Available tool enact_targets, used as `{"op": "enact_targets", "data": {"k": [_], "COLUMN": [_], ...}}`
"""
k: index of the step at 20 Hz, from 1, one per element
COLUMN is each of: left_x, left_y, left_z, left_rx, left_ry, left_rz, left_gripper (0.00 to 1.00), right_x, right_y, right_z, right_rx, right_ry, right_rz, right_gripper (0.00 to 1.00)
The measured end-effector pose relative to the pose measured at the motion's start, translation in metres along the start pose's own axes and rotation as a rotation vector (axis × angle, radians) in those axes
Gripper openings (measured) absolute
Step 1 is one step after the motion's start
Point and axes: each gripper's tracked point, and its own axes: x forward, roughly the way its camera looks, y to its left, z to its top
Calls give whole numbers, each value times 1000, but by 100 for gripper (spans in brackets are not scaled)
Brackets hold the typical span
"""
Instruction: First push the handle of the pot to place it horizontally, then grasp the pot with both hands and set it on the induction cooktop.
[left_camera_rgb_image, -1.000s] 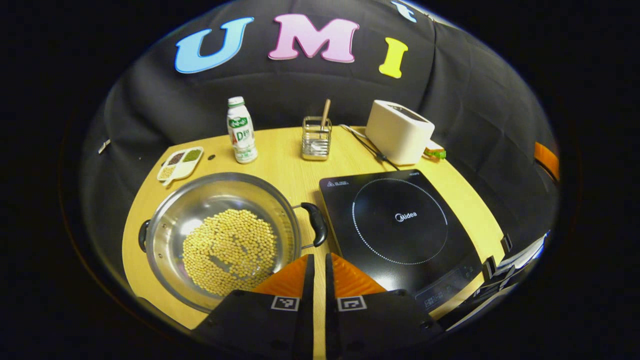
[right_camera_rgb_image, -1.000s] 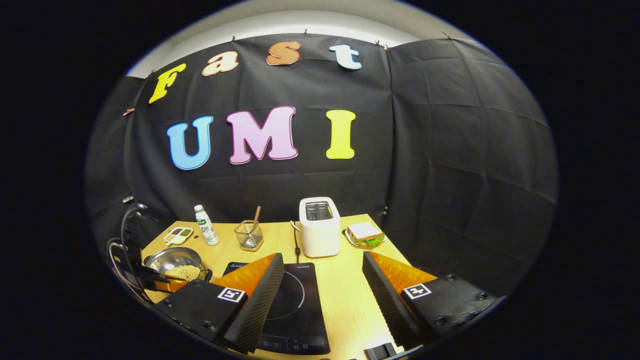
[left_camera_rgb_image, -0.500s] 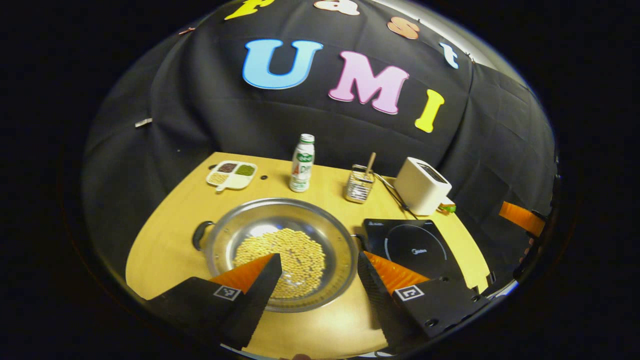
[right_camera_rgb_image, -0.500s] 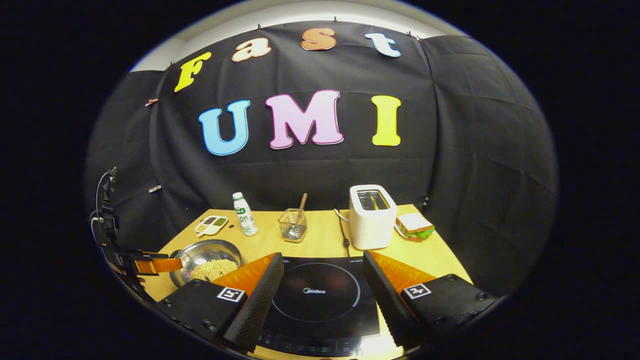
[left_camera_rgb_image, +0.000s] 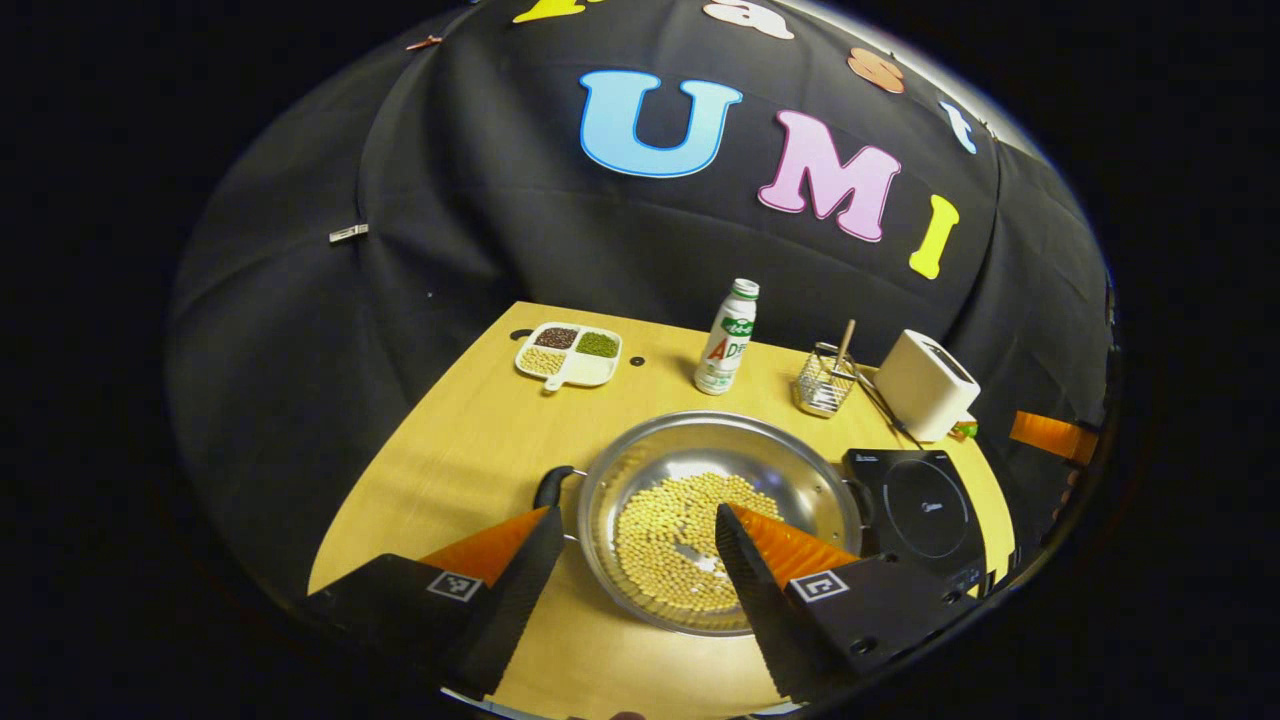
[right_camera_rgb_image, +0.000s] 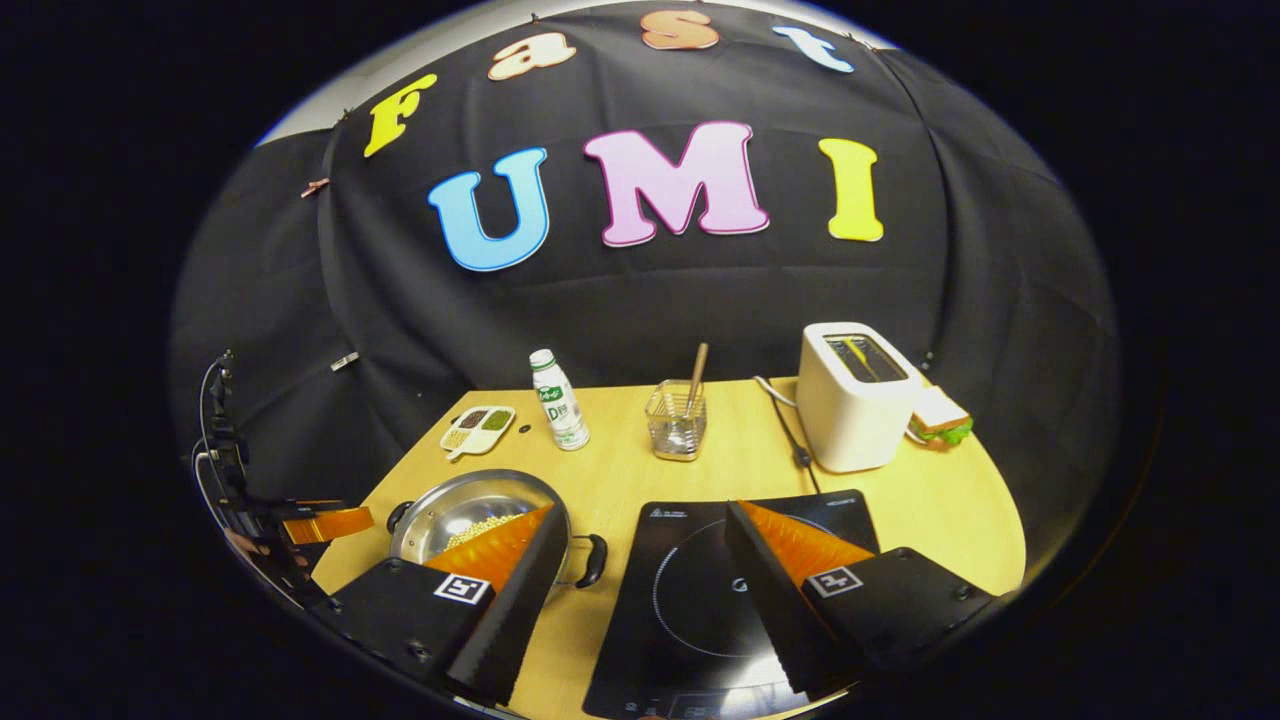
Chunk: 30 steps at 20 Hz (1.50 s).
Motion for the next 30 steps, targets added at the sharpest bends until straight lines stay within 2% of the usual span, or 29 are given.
{"op": "enact_targets", "data": {"k": [2,7,12,13,14,22,25,30], "left_x": [19,54,79,83,87,124,133,147], "left_y": [14,35,43,43,43,31,28,26], "left_z": [2,-8,-23,-25,-26,-41,-54,-61], "left_rx": [27,18,-4,-6,-6,31,39,50], "left_ry": [-4,16,52,61,67,147,192,227], "left_rz": [11,1,-20,-18,-20,-68,-89,-120], "left_gripper": [96,95,95,93,96,95,96,95], "right_x": [23,74,113,119,123,147,151,154], "right_y": [16,48,55,54,54,58,65,70], "right_z": [-14,-58,-100,-109,-114,-133,-140,-148], "right_rx": [-15,-35,-30,-26,-16,78,59,-1], "right_ry": [45,160,250,268,280,327,337,337], "right_rz": [14,70,77,75,76,78,92,65], "right_gripper": [99,99,99,99,99,99,99,97]}}
